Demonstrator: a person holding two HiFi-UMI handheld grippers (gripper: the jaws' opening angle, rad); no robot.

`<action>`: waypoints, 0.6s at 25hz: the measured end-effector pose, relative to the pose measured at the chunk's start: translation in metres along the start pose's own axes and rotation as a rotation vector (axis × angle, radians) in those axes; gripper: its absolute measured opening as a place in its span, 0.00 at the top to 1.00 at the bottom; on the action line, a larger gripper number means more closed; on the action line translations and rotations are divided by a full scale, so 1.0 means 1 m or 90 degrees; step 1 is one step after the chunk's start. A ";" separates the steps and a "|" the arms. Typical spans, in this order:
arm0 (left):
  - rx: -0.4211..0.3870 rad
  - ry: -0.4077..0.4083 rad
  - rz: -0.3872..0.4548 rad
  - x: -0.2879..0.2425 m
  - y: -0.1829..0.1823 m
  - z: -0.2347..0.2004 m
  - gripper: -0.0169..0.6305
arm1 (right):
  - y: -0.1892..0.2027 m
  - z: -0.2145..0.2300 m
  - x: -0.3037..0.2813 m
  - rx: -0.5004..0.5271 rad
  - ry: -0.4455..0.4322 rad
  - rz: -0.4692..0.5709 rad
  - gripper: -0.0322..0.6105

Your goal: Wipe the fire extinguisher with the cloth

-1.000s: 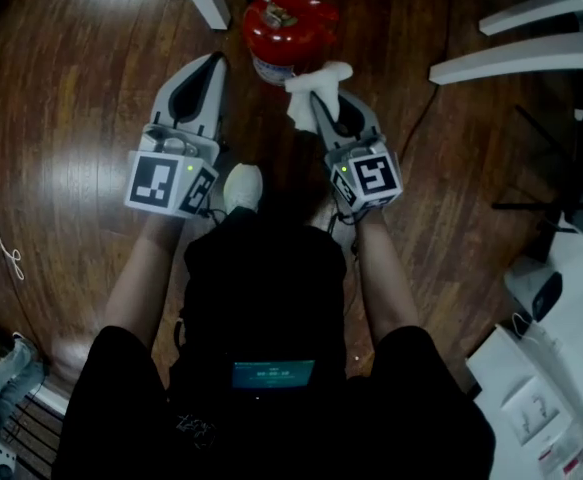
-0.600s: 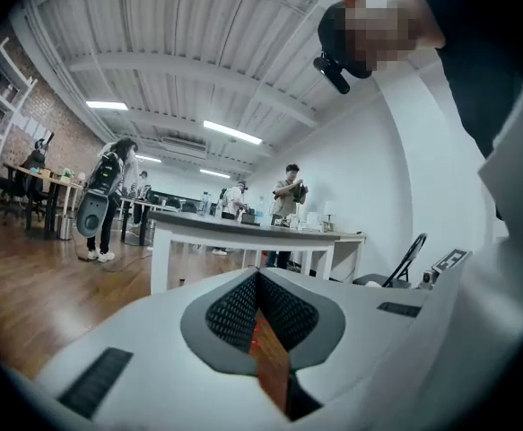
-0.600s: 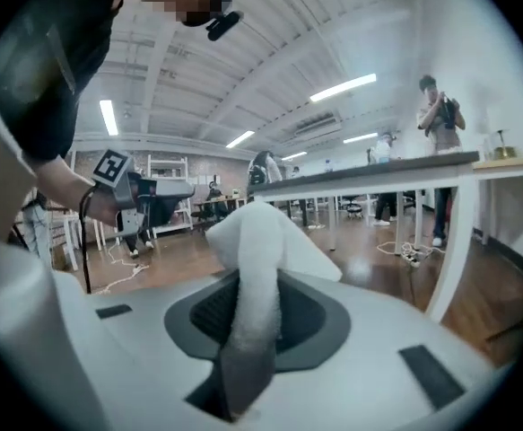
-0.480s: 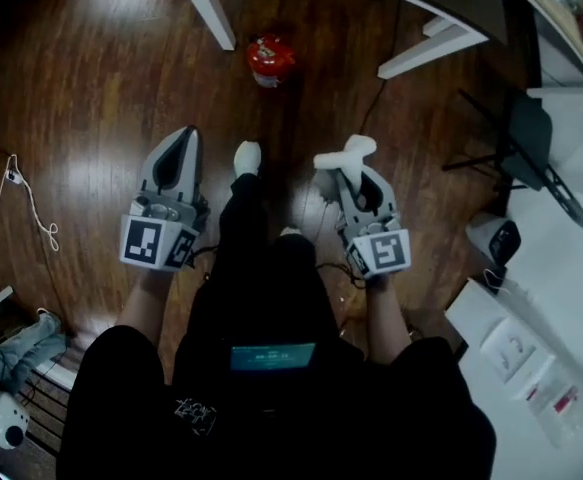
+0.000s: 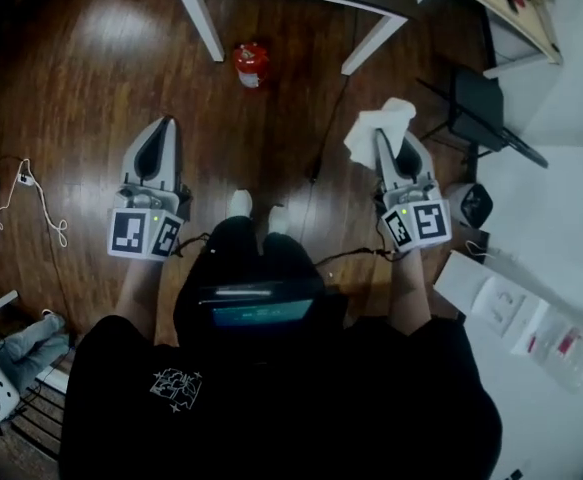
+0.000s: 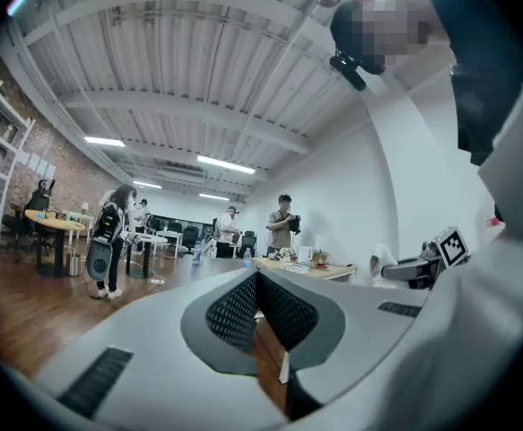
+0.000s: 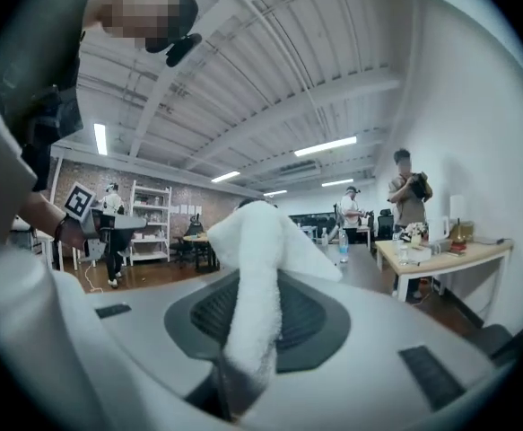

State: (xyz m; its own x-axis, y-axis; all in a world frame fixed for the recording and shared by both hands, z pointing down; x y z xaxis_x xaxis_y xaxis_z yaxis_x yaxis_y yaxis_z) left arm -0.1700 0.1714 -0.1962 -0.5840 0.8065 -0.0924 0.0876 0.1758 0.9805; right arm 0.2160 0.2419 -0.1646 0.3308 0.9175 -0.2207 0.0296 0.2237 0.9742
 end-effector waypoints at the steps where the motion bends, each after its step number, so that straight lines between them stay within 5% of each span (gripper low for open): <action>1: -0.009 0.006 0.001 0.003 -0.003 0.005 0.97 | -0.007 -0.007 0.007 -0.006 0.004 0.010 0.78; 8: 0.014 0.051 0.008 0.018 -0.003 0.029 0.97 | -0.008 -0.086 0.028 -0.109 0.041 0.043 0.78; 15: 0.031 0.073 0.014 0.023 0.004 0.043 0.97 | -0.011 -0.152 -0.001 -0.090 0.018 0.055 0.78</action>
State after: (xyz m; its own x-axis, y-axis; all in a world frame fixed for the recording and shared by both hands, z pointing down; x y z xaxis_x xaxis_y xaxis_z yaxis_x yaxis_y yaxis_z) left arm -0.1485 0.2144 -0.2017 -0.6700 0.7408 -0.0475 0.1393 0.1883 0.9722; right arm 0.0722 0.2885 -0.1820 0.2994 0.9438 -0.1403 -0.1313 0.1864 0.9737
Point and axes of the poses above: the fingertips, and each gripper's own axes: x backward along the fingers, z to its right, y out of its underside, the point moved 7 cm from there along x, backward along the fingers, and after that the axes turned 3 degrees about -z, right-handed, at the moved point
